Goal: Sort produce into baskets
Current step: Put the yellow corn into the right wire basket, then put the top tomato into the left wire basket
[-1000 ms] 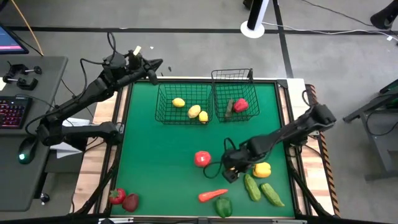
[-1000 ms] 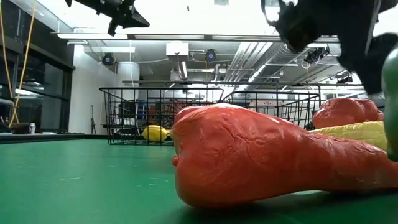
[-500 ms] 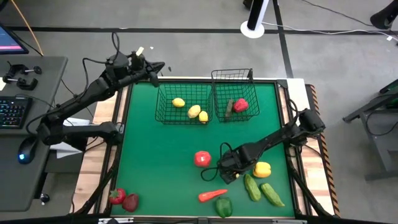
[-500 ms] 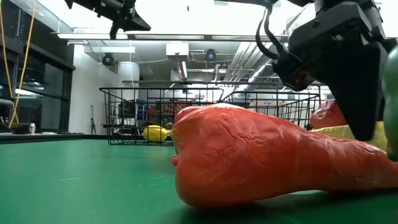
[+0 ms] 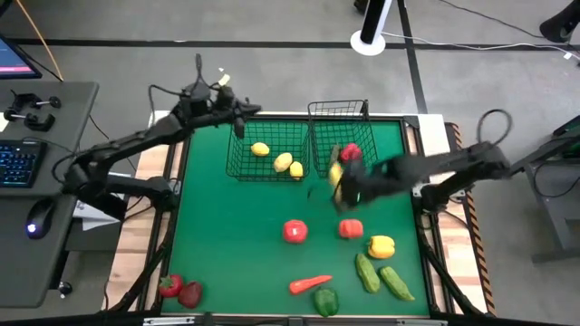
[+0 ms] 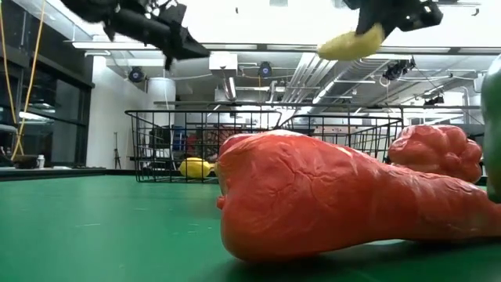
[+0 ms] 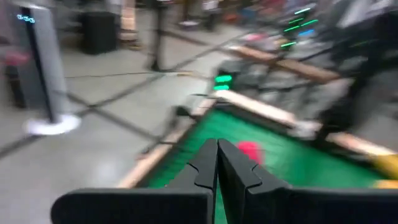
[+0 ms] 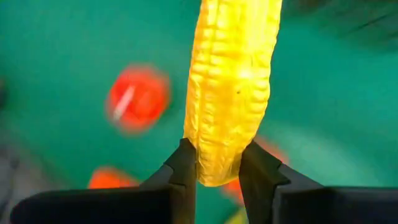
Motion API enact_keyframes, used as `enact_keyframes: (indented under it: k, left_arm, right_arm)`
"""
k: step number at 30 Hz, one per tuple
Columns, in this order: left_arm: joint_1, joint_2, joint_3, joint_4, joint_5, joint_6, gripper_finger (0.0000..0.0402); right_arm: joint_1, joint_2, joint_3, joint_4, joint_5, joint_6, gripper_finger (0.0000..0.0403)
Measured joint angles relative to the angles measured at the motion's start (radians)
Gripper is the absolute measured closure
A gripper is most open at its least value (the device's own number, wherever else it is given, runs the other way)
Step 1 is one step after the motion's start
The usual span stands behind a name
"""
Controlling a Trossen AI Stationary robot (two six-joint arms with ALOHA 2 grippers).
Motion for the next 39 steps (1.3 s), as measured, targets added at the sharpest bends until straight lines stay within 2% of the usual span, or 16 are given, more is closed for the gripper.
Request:
enact_keyframes:
  k: [2, 4, 6, 8, 11, 15, 17, 19, 23, 27, 30, 33, 36, 39]
  left_arm:
    - [-0.009, 0.035, -0.059, 0.137, 0.112, -0.128, 0.0402]
    - [-0.035, 0.058, -0.109, 0.264, 0.176, -0.264, 0.0402]
    - [-0.069, 0.057, -0.140, 0.344, 0.192, -0.340, 0.0402]
    - [-0.107, 0.044, -0.150, 0.378, 0.177, -0.347, 0.0402]
    - [-0.144, 0.034, -0.150, 0.381, 0.157, -0.331, 0.0402]
    - [-0.167, 0.034, -0.139, 0.375, 0.148, -0.377, 0.0402]
    - [-0.178, 0.034, -0.135, 0.377, 0.128, -0.413, 0.0402]
    - [-0.195, 0.034, -0.135, 0.378, 0.081, -0.437, 0.0402]
    - [-0.241, 0.034, -0.135, 0.380, -0.014, -0.493, 0.0402]
    - [-0.326, 0.034, -0.135, 0.380, -0.090, -0.517, 0.0402]
    - [-0.414, 0.034, -0.135, 0.372, -0.192, -0.503, 0.0402]
    - [-0.515, 0.037, -0.134, 0.347, -0.320, -0.462, 0.0402]
    - [-0.608, 0.038, -0.106, 0.237, -0.412, -0.411, 0.0402]
    - [-0.689, 0.038, -0.042, 0.053, -0.482, -0.363, 0.0402]
  right_arm:
    - [-0.106, -0.042, -0.011, -0.059, 0.101, 0.008, 0.0327]
    - [-0.229, -0.071, -0.038, -0.065, 0.180, -0.030, 0.0326]
    - [-0.360, -0.092, -0.067, -0.029, 0.207, -0.114, 0.0326]
    - [-0.488, -0.094, -0.108, 0.044, 0.203, -0.222, 0.0319]
    - [-0.651, -0.091, -0.206, 0.251, 0.089, -0.380, 0.0290]
    - [-0.790, -0.066, -0.343, 0.552, -0.186, -0.451, 0.0217]
    - [-0.820, -0.049, -0.372, 0.591, -0.285, -0.464, 0.0176]
    - [-0.818, -0.047, -0.385, 0.581, -0.316, -0.482, 0.0141]
    - [-0.720, -0.096, -0.360, 0.408, -0.264, -0.578, 0.0104]
    - [-0.517, -0.238, -0.349, 0.290, -0.190, -0.554, 0.0099]
    - [-0.303, -0.341, -0.348, 0.199, -0.140, -0.400, 0.0098]
    - [-0.082, -0.384, -0.348, 0.083, -0.071, -0.179, 0.0098]
    - [0.110, -0.369, -0.348, 0.056, 0.004, 0.019, 0.0098]
    - [0.240, -0.306, -0.349, 0.085, 0.096, 0.178, 0.0098]
